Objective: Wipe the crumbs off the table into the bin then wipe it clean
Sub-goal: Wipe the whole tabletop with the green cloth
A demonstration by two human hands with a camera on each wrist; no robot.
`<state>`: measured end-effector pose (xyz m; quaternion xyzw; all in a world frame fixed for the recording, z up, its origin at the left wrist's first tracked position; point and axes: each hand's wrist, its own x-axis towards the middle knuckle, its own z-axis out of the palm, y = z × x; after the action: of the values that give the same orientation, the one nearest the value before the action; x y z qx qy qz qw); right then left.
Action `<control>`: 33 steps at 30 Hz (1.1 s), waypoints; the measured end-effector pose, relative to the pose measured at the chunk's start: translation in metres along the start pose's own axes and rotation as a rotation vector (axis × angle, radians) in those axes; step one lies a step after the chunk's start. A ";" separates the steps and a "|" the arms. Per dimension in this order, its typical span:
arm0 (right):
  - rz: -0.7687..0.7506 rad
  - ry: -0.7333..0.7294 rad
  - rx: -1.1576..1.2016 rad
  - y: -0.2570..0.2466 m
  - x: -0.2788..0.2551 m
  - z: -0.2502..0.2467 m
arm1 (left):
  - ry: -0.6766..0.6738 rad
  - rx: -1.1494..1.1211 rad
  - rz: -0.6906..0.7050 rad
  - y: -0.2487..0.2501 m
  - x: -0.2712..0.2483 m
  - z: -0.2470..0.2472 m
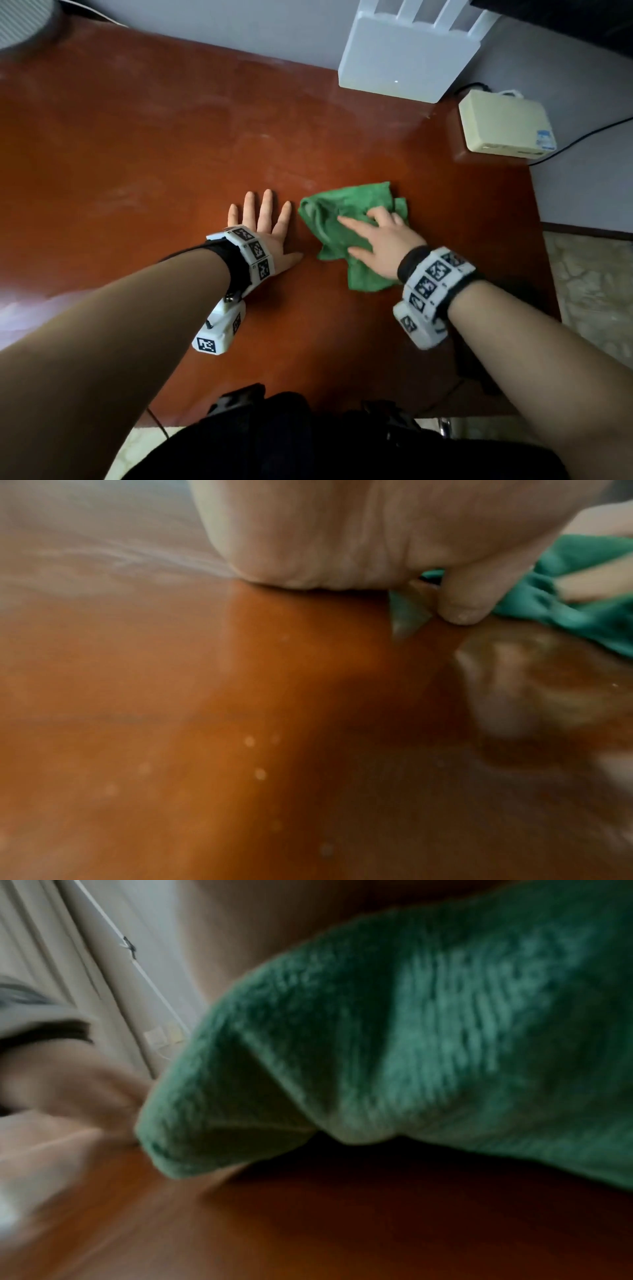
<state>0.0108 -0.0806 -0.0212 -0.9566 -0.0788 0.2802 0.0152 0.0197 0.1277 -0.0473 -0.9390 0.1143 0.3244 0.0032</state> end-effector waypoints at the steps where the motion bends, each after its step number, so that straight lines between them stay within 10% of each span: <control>1: 0.045 0.030 0.010 0.002 0.018 -0.010 | 0.002 0.006 0.003 0.000 0.001 0.001; 7: 0.334 0.129 0.174 -0.017 0.105 -0.056 | -0.009 0.009 -0.006 -0.001 0.004 0.002; 17: -0.074 -0.037 -0.019 -0.017 -0.016 0.006 | 0.098 -0.037 0.023 -0.002 -0.004 0.008; 26: 0.223 0.155 0.195 0.009 0.105 -0.061 | 0.027 -0.034 -0.016 -0.001 -0.001 0.004; 33: 0.227 0.170 0.177 0.047 0.082 -0.048 | 0.031 -0.096 -0.096 0.022 -0.002 -0.014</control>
<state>0.1113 -0.1134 -0.0275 -0.9745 0.0566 0.2043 0.0742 0.0220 0.1057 -0.0342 -0.9473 0.0535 0.3145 -0.0281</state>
